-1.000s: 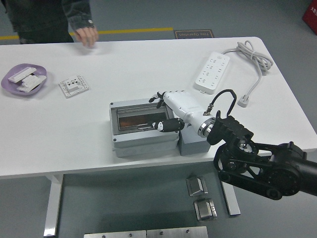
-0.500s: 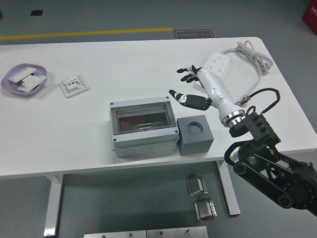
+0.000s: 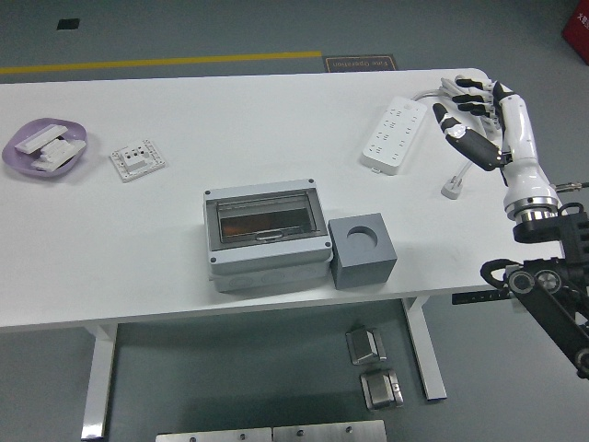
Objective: Pick up the cylinder from the cube,place it in the box,flap close box
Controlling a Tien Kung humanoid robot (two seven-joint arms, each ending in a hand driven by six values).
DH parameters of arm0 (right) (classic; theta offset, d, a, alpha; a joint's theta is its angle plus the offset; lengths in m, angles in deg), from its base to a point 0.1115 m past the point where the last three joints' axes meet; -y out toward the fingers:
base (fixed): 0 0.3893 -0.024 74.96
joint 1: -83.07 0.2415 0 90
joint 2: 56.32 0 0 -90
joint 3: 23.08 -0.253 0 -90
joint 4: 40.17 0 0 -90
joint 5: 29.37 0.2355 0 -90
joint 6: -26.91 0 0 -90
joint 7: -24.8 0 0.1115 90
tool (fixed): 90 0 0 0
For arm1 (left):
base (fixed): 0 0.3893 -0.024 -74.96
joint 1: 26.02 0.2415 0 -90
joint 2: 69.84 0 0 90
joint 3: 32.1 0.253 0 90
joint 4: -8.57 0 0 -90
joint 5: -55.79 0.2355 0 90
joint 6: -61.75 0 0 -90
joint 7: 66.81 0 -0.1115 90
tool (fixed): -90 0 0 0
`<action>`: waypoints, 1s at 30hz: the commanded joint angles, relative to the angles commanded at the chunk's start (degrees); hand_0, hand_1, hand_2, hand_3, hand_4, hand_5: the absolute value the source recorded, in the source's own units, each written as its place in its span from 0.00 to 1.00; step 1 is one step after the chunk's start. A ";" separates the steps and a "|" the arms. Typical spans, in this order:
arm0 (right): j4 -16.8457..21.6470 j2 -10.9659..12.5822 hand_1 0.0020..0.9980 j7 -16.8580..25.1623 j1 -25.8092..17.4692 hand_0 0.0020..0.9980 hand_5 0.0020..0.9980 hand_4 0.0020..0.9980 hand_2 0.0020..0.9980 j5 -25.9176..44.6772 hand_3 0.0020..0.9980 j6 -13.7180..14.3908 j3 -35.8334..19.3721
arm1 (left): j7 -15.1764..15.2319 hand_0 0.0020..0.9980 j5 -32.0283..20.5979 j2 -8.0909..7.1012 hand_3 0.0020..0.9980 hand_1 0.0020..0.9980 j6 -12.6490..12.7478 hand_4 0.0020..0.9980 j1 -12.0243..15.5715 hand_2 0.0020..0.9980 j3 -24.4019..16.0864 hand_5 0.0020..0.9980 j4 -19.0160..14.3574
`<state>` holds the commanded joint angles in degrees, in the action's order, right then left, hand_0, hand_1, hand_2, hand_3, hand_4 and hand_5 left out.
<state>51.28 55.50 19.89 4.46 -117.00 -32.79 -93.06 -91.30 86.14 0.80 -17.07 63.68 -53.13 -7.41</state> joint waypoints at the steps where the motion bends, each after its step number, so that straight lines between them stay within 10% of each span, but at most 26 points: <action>1: -0.02 0.23 0.61 0.21 -0.49 0.69 0.43 0.81 0.63 0.70 0.71 0.07 -0.70 | -0.26 0.95 0.97 -0.04 0.91 0.95 0.68 0.96 -0.06 0.93 -0.54 0.71 -0.31; 30: 0.43 -0.37 0.61 1.69 -4.94 0.68 0.45 0.81 0.63 7.48 0.70 -0.59 -8.06 | 1.08 0.88 3.78 -0.12 0.85 0.87 4.27 0.82 0.67 0.86 -4.24 0.53 -1.75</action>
<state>51.70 55.13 21.59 -0.48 -109.52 -33.38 -101.12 -90.22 89.92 0.68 -12.80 64.35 -57.37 -9.16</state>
